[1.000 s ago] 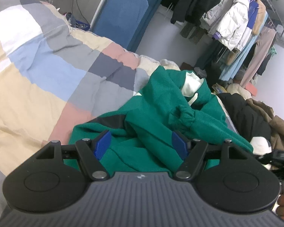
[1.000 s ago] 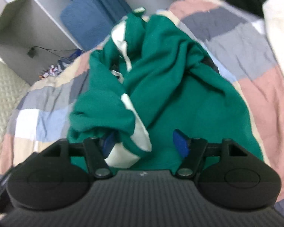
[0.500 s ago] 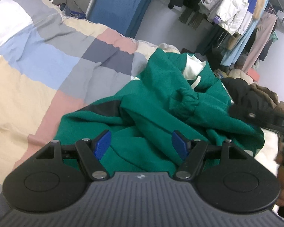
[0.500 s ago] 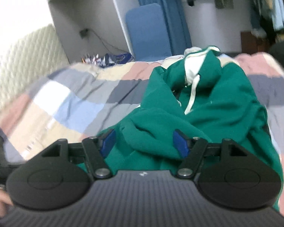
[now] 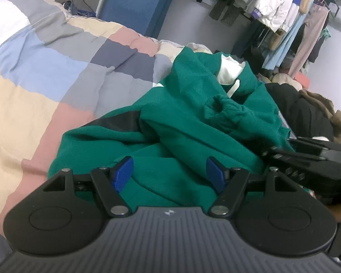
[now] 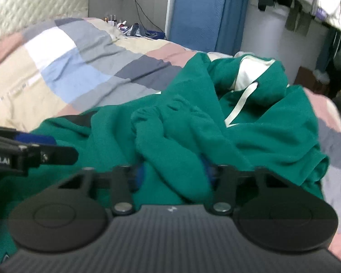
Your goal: Fold large clothes
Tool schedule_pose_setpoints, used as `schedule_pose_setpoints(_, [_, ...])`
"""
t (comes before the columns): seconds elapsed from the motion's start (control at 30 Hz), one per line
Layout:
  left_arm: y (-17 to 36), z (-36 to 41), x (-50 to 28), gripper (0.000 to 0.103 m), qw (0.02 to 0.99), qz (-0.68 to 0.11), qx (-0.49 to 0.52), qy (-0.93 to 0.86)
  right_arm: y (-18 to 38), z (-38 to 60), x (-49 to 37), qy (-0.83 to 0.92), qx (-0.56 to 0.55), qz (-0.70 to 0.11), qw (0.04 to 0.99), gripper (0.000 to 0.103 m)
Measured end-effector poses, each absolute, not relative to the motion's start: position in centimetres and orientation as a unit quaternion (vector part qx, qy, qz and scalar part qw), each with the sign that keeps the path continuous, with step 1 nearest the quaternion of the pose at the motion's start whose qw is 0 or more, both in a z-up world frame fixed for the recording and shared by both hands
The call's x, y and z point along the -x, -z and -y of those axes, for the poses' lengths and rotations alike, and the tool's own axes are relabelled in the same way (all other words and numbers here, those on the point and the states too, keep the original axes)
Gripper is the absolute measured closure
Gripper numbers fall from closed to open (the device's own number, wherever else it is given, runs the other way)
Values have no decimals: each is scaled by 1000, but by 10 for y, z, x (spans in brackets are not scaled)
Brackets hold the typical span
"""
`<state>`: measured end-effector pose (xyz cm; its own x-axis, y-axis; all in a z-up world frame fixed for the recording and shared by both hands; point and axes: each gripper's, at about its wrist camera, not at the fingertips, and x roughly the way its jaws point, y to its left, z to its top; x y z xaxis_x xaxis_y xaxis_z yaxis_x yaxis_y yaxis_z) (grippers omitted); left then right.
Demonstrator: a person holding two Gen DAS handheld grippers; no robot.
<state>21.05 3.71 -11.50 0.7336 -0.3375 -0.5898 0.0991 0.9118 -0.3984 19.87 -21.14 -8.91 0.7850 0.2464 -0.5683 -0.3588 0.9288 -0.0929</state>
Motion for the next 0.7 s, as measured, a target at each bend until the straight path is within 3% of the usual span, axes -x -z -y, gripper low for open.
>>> schedule_pose_setpoints(0.13, [112, -44, -209, 28, 916, -336, 185, 119, 64, 227, -176, -158, 55, -242, 956, 85])
schedule_pose_setpoints(0.37, [101, -55, -202, 28, 918, -315, 205, 128, 16, 271, -107, -215, 18, -177, 960, 88])
schedule_pose_setpoints(0.7, [91, -69, -190, 28, 913, -302, 243, 129, 9, 302, -46, -244, 60, -279, 927, 89])
